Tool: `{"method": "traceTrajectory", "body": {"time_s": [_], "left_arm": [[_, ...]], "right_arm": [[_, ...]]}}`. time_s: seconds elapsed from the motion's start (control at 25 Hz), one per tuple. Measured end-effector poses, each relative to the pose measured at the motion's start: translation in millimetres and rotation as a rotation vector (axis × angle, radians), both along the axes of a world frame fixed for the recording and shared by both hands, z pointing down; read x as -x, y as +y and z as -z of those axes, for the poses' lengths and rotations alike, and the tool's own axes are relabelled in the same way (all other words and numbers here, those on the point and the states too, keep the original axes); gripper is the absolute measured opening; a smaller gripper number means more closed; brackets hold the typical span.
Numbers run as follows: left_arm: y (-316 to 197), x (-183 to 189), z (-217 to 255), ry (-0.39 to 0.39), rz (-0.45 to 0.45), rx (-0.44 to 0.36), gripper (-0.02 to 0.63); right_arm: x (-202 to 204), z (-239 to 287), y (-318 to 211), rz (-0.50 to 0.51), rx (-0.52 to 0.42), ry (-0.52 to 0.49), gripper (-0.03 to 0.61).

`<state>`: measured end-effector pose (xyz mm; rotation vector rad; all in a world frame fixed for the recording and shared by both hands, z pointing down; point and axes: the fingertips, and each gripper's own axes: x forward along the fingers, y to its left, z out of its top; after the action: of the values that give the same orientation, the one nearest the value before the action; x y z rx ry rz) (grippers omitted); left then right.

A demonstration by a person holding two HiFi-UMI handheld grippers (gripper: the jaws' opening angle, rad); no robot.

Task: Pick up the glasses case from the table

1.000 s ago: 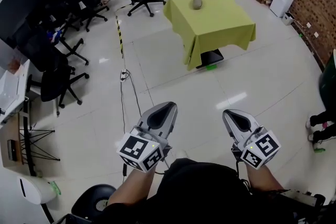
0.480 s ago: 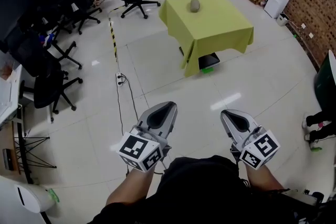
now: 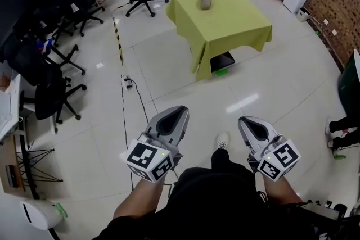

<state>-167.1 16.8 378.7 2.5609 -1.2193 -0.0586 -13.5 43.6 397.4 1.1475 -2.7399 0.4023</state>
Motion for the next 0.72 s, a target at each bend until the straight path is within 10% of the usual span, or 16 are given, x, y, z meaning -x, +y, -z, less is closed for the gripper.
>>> {"method": "traceTrajectory", "body": {"time_s": [0.72], "left_arm": [[-105.2, -63.4, 2.7, -0.026, 0.067, 0.020, 0.026]], "right_arm": [[-61.7, 0.6, -122.2, 0.070, -0.018, -0.072, 0.002]]}}
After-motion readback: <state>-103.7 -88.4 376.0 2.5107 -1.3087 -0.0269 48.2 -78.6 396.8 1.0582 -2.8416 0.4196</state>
